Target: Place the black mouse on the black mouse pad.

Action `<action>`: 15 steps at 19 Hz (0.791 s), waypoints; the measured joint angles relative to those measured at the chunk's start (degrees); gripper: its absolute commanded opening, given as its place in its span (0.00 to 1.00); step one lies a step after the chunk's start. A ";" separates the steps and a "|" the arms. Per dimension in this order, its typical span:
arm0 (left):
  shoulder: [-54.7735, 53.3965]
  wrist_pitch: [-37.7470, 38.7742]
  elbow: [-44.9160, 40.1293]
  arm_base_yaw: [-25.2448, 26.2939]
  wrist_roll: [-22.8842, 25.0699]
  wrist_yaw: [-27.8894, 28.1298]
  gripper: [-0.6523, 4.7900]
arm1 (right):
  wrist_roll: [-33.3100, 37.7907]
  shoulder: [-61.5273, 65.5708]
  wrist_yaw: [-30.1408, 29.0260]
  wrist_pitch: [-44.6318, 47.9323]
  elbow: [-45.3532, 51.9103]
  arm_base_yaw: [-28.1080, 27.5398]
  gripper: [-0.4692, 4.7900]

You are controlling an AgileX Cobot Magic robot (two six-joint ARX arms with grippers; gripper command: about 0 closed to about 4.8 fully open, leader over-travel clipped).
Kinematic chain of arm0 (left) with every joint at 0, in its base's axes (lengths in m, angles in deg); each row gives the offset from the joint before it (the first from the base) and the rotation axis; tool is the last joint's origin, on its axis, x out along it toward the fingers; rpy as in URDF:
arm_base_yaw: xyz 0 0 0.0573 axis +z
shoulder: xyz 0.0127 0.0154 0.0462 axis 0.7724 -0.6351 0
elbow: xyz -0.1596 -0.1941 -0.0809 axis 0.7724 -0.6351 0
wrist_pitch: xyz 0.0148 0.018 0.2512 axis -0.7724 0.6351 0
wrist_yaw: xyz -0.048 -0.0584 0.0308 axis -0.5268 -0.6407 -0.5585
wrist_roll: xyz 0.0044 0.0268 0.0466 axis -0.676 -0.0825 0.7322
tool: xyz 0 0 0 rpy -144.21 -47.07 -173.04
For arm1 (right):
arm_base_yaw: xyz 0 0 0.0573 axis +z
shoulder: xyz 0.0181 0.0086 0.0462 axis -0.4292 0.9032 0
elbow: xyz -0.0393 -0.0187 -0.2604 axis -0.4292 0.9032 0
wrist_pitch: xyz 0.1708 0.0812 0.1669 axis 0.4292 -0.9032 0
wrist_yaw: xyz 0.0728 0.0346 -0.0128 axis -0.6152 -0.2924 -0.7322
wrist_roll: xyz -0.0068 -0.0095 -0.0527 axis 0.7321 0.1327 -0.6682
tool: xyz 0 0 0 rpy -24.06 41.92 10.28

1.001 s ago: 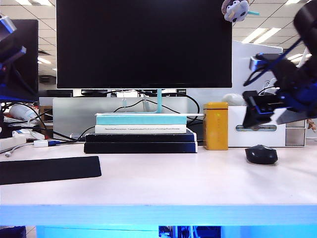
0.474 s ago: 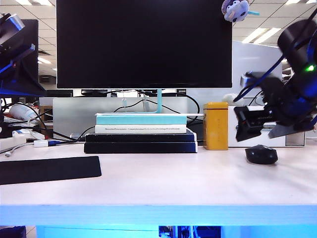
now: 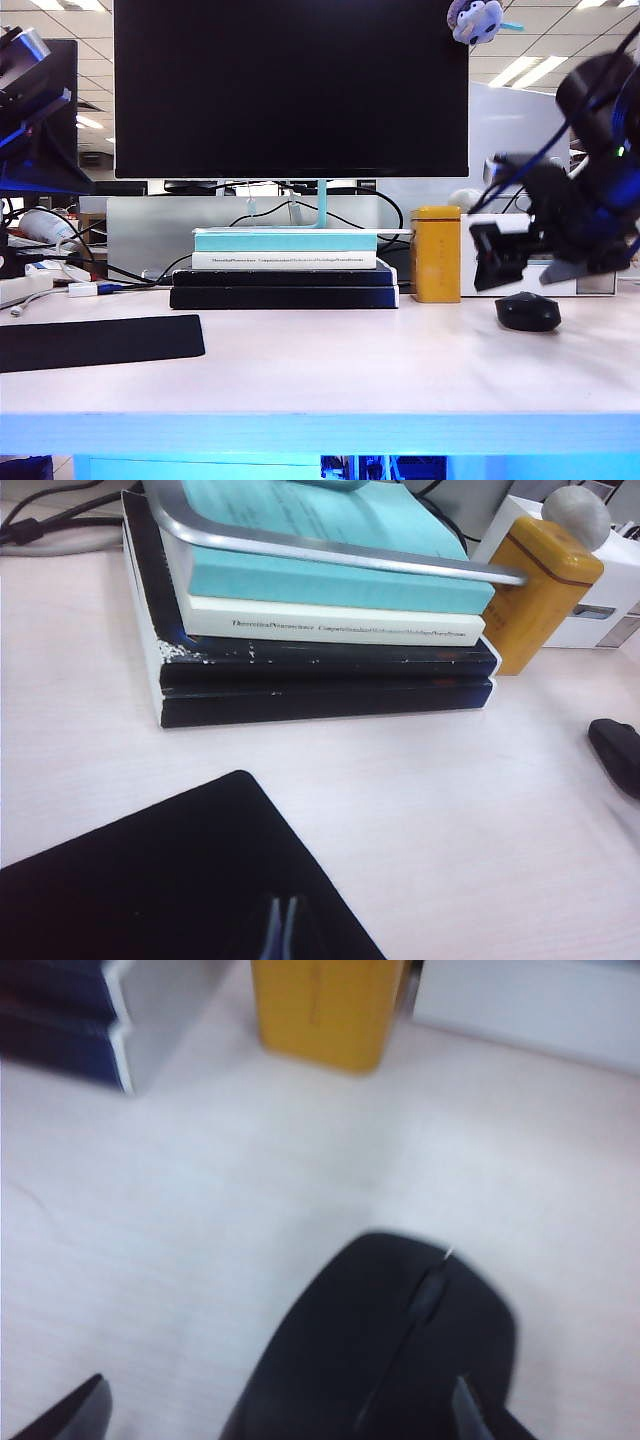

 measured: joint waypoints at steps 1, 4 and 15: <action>0.00 0.00 0.00 0.00 0.00 0.00 0.17 | 0.13 1.09 0.00 0.33 0.02 0.02 1.00; 0.00 0.00 0.02 0.00 0.00 0.00 0.17 | 0.81 3.41 0.20 1.05 -1.51 -0.02 1.00; 0.00 0.00 0.07 0.00 0.00 0.00 0.17 | 1.01 7.56 0.09 -2.75 -7.08 -0.04 1.00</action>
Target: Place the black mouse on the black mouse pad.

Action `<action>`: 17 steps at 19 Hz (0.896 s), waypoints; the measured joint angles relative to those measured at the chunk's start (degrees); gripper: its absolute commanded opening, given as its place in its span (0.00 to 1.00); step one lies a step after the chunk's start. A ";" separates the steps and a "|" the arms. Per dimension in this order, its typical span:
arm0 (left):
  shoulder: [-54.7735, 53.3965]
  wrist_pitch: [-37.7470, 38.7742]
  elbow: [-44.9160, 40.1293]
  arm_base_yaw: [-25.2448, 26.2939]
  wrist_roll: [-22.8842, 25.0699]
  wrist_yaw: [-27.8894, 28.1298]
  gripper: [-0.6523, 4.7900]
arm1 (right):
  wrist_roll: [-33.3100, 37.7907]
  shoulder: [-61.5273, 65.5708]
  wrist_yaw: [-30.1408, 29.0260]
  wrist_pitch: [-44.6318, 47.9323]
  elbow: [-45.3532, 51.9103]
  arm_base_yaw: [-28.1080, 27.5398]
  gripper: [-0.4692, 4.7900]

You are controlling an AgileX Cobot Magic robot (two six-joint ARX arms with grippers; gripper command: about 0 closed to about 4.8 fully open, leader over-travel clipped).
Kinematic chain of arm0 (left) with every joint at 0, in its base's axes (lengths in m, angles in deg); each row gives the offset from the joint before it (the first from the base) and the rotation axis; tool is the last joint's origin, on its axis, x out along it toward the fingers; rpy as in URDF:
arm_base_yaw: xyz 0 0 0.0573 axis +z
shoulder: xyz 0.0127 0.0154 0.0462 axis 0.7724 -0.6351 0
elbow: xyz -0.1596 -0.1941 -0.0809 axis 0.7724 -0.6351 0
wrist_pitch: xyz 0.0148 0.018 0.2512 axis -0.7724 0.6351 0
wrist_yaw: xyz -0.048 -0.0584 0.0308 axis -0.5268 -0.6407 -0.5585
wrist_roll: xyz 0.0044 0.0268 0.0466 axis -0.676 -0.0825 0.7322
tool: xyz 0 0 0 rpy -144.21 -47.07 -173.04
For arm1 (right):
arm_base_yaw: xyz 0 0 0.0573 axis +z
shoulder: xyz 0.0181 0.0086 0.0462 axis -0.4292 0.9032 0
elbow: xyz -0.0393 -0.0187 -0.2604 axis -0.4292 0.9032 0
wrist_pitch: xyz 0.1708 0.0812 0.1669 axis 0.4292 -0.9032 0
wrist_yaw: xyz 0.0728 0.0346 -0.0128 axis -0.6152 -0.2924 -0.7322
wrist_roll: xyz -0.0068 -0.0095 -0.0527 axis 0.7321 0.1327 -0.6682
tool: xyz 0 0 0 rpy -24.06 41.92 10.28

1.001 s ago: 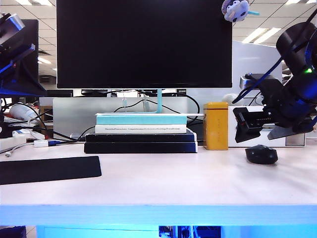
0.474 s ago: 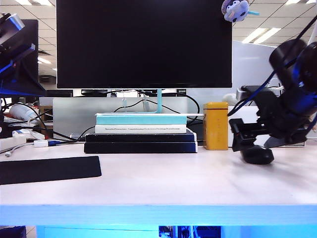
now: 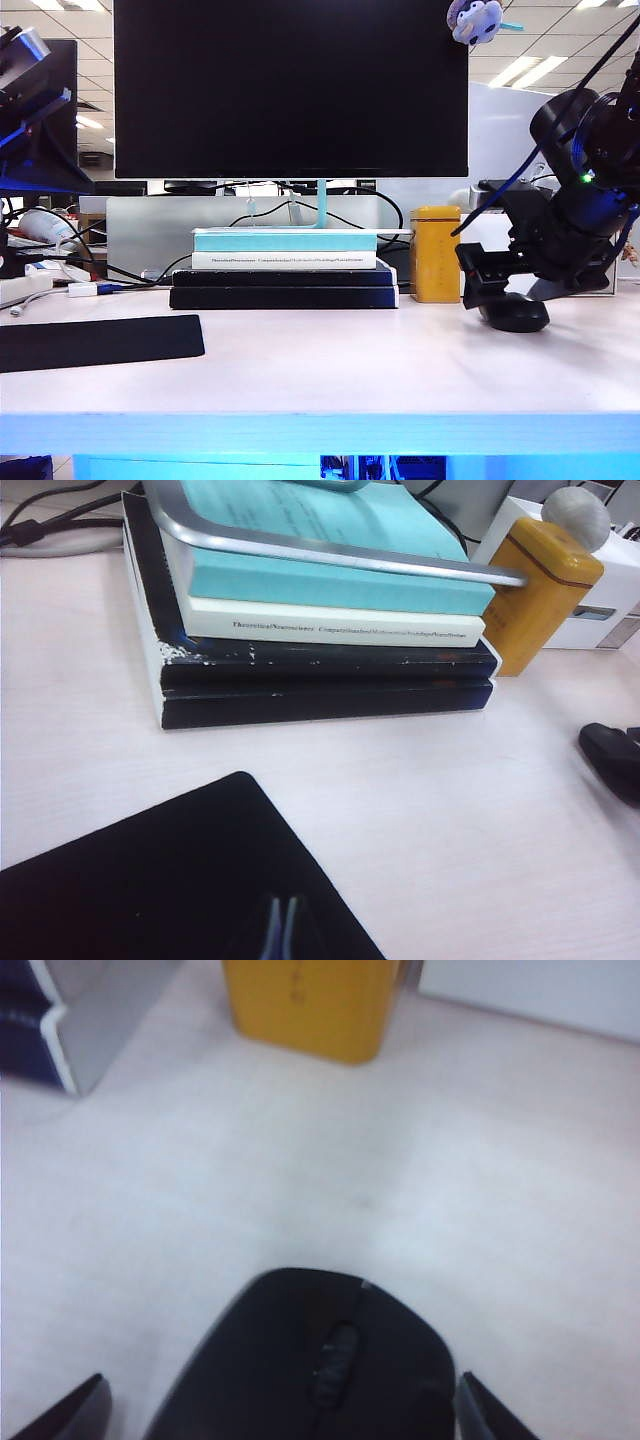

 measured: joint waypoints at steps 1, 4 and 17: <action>0.00 0.00 0.00 0.00 0.00 0.00 0.17 | -0.02 0.02 -0.26 -0.39 0.00 0.04 1.00; 0.00 0.00 0.00 0.00 0.00 0.00 0.17 | 0.00 0.02 -0.68 -0.59 0.00 0.02 0.83; 0.00 0.00 0.00 0.00 0.00 0.00 0.17 | 0.24 0.11 -1.11 -1.46 0.02 0.04 0.57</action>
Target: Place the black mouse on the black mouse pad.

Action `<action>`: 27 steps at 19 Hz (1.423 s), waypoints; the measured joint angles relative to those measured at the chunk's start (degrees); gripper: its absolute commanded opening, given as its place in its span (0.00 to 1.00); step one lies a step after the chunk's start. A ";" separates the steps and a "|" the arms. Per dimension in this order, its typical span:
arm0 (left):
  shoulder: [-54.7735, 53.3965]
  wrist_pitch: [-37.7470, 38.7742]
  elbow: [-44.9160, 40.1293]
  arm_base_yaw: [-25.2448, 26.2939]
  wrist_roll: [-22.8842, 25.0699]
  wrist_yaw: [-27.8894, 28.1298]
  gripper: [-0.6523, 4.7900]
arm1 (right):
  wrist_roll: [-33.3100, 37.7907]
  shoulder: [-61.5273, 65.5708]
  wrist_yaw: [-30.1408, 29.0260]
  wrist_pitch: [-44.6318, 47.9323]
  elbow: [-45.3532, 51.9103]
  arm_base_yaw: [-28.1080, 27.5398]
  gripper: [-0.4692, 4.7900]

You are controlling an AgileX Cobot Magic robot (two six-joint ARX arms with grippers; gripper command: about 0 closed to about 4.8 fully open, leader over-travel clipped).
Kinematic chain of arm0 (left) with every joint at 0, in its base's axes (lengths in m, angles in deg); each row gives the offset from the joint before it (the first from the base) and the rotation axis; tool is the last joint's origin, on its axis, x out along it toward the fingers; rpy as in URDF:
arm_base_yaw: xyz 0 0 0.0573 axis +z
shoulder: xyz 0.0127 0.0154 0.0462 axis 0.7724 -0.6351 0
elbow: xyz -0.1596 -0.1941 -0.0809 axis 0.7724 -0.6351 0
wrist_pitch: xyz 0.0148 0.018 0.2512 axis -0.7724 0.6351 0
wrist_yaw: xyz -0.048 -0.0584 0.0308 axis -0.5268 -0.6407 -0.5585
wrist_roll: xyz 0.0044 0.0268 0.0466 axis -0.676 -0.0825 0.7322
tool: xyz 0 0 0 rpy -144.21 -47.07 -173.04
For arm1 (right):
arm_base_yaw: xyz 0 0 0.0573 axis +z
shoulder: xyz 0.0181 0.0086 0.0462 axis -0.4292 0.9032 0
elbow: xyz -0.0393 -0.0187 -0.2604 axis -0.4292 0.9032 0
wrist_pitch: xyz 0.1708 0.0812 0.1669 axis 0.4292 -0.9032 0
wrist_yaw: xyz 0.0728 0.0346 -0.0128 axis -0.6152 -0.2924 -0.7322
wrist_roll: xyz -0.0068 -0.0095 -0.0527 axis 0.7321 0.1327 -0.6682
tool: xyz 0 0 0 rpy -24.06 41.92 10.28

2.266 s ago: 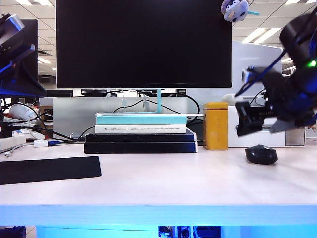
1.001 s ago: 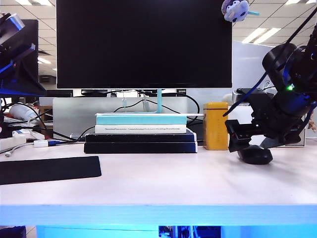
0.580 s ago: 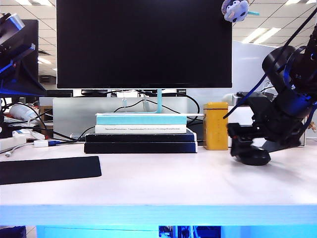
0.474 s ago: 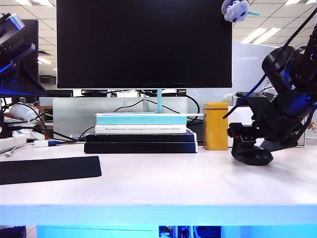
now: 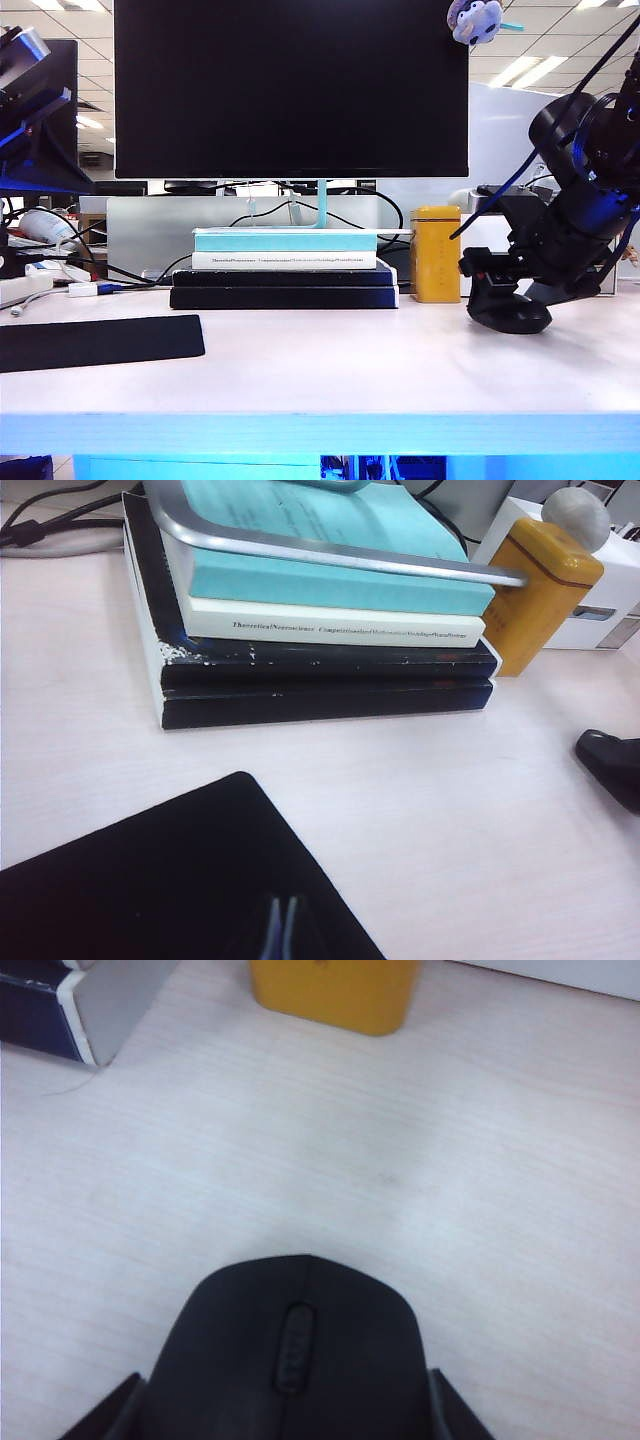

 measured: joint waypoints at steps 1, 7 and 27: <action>0.00 0.00 0.02 0.00 0.00 0.00 0.17 | 0.00 0.00 -0.02 0.00 0.00 0.00 0.56; 0.00 0.00 0.02 0.00 0.00 0.00 0.17 | 0.00 0.00 -0.02 0.00 -0.02 0.02 0.49; 1.38 -0.85 0.31 0.00 -1.05 -0.74 0.16 | -0.02 -10.14 -2.01 -4.59 0.04 1.20 0.29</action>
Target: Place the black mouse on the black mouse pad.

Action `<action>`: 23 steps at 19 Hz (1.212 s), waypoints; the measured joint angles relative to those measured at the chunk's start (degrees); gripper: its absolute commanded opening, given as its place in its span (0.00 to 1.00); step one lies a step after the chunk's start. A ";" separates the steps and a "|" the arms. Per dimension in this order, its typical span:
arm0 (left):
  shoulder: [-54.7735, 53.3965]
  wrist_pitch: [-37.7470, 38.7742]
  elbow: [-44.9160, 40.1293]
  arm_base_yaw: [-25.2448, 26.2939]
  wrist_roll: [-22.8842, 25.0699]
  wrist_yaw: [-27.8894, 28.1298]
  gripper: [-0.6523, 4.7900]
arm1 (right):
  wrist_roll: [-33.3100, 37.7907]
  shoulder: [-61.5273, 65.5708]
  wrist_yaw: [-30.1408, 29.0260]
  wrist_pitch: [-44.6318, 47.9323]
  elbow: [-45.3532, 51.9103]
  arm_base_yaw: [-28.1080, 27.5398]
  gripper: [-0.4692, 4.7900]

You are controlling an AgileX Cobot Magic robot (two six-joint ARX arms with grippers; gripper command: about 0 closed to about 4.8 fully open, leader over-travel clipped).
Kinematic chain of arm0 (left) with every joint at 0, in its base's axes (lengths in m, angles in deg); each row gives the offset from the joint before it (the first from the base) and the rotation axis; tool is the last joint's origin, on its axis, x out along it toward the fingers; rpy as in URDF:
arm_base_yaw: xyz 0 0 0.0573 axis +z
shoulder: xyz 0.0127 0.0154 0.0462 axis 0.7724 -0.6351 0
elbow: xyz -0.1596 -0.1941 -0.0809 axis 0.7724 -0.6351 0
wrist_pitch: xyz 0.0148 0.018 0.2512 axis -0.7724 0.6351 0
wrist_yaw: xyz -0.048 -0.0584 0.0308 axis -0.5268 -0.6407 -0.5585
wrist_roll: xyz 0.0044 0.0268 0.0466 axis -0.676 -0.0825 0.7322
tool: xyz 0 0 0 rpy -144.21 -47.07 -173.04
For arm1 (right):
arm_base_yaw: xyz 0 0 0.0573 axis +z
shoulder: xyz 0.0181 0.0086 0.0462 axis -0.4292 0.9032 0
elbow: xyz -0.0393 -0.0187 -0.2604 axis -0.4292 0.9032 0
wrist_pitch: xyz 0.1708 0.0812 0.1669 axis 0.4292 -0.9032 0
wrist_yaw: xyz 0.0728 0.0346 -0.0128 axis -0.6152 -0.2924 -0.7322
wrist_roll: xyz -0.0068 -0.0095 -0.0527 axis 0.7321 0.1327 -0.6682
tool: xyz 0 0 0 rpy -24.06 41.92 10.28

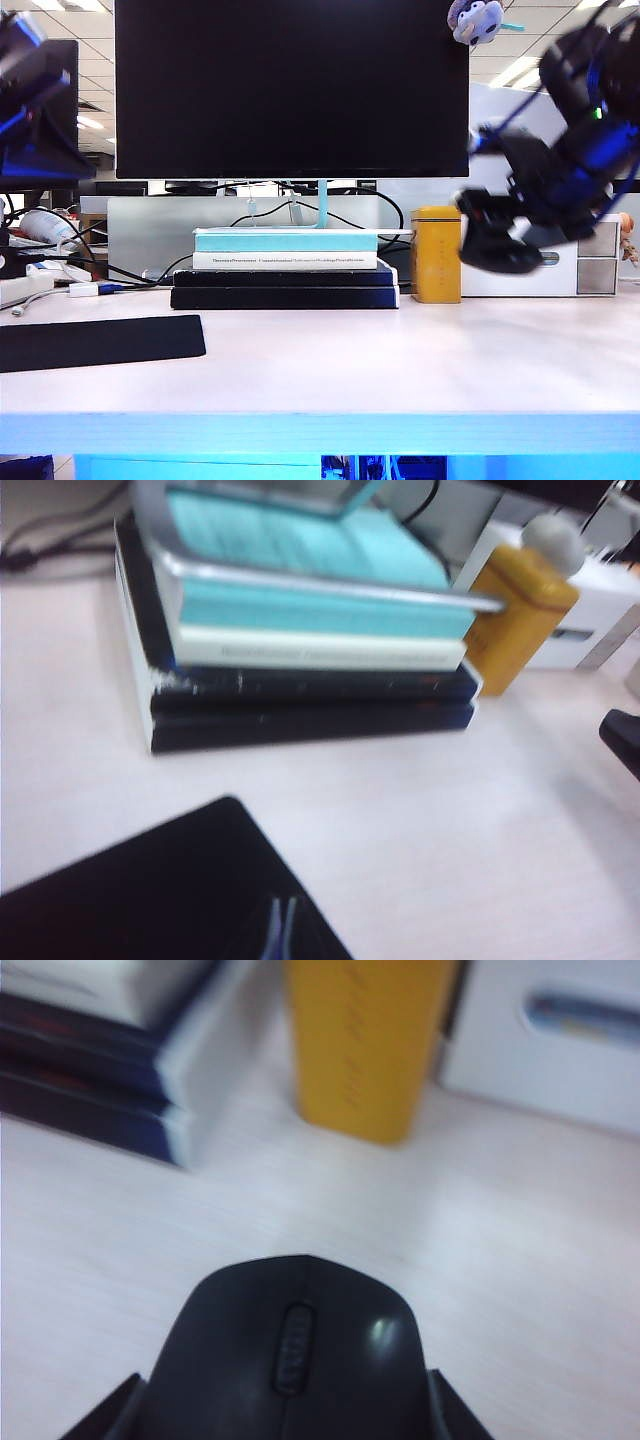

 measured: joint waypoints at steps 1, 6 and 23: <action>0.61 0.02 0.00 0.00 0.00 0.07 0.16 | -0.04 -1.11 -0.17 -0.22 0.00 1.03 0.29; 5.49 8.76 -0.02 0.09 2.86 7.34 0.15 | -1.11 -3.48 -0.33 -1.70 -1.51 7.78 0.29; 28.09 29.79 0.02 0.15 -2.47 -13.79 0.11 | -1.60 -3.48 -3.19 -10.75 -9.22 27.89 0.29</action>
